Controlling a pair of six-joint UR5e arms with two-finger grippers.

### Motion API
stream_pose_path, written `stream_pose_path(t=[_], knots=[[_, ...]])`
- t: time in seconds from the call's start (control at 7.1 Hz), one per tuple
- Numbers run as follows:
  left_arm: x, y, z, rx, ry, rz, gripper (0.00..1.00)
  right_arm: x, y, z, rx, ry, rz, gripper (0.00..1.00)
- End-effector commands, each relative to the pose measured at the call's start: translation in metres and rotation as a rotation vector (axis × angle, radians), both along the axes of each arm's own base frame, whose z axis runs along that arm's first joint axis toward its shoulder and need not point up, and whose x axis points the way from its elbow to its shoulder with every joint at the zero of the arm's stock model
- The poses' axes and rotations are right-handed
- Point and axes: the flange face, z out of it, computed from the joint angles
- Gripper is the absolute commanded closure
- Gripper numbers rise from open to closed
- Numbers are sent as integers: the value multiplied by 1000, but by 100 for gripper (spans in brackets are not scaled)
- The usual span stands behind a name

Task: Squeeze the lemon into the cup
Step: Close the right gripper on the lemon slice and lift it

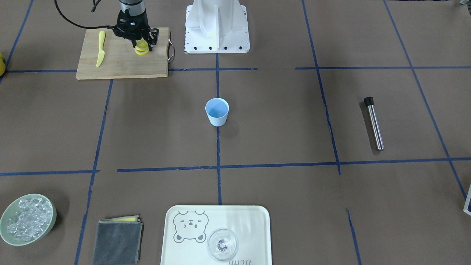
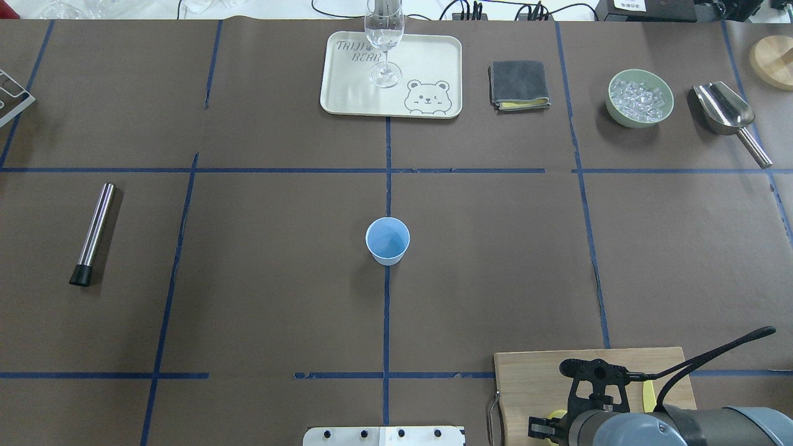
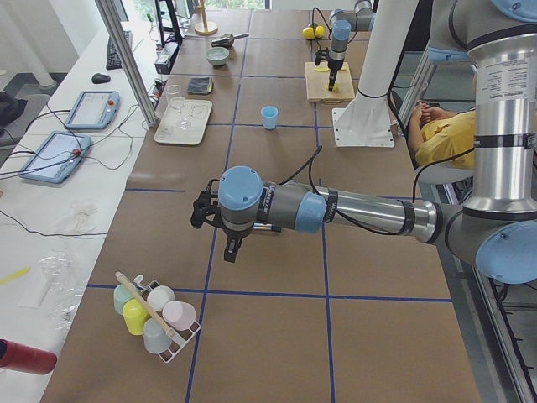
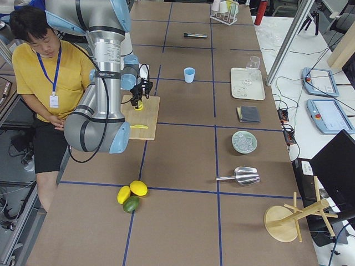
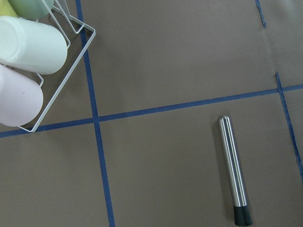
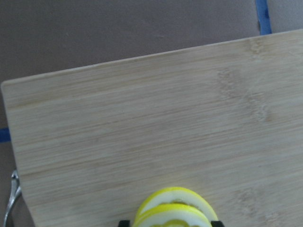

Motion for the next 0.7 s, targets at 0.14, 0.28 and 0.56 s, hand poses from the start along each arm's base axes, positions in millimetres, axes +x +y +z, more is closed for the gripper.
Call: stream_pose_path(t=[0.14, 0.28, 0.56], knots=[[0, 0, 0, -2, 0, 0, 0, 8, -1, -14, -2, -27, 3, 44], [0, 0, 0, 0, 2, 0, 0, 14, -1, -25, -1, -47, 4, 43], [0, 1, 1, -3, 2, 0, 0, 28, -14, -49, 0, -100, 34, 42]])
